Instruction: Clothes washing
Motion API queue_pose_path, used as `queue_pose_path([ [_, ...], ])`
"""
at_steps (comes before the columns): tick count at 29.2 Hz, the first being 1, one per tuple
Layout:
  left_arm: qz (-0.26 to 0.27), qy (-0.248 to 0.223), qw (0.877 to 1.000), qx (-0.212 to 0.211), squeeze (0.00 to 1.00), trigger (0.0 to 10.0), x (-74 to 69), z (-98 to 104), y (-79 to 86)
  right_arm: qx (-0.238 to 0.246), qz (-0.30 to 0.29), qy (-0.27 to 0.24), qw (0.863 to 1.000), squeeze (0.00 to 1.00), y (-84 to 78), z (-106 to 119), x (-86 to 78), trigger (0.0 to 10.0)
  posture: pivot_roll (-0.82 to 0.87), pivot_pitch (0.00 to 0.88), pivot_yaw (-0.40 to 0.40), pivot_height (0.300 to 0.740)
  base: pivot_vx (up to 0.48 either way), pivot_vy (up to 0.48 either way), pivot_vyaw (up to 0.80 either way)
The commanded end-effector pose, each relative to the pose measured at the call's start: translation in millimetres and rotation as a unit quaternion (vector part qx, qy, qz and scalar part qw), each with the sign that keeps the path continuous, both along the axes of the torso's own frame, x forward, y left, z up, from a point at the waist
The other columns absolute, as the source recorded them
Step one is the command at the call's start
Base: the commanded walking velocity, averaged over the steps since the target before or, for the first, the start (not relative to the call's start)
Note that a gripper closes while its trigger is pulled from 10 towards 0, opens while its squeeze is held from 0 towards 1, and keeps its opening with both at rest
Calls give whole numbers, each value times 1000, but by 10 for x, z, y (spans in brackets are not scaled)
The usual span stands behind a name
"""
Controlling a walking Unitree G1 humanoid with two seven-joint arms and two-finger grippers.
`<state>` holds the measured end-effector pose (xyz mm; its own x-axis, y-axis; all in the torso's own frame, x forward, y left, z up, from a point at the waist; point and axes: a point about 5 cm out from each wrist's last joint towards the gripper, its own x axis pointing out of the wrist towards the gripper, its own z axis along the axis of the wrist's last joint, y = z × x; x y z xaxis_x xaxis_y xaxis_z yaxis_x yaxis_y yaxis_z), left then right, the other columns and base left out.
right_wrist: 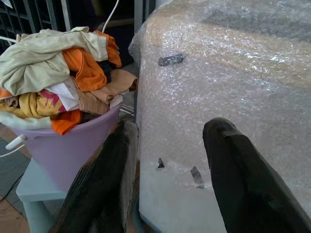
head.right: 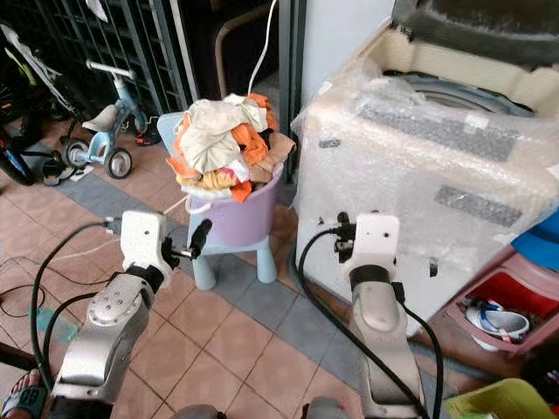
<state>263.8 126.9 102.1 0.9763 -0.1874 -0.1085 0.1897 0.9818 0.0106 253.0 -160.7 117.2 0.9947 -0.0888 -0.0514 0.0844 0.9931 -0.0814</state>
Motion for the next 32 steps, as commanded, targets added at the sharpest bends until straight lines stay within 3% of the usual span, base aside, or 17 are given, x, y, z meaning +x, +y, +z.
queue_pose_path([
  [1,2,5,1000,-1,0,10000,-19,5,-14,4,-18,-3,1000,0,-78,32,-19,10000,-78,56,38,740,0,0,-800],
  [8,23,2,1000,-12,0,10000,-14,7,58,-1,-2,-8,1000,0,-105,38,12,10000,-73,50,10,740,0,0,-343],
  [15,23,5,999,-21,0,10000,-26,1,75,-4,8,-26,1000,0,-40,103,141,10000,-65,38,18,740,0,416,0],
  [24,3,3,999,-39,0,10000,4,21,10,-16,-19,-32,999,0,-114,117,173,10000,-78,30,28,740,312,357,0],
  [32,-4,2,999,-45,0,10000,11,36,8,-16,-20,-34,999,0,-92,111,189,10000,-72,24,29,740,472,0,0],
])
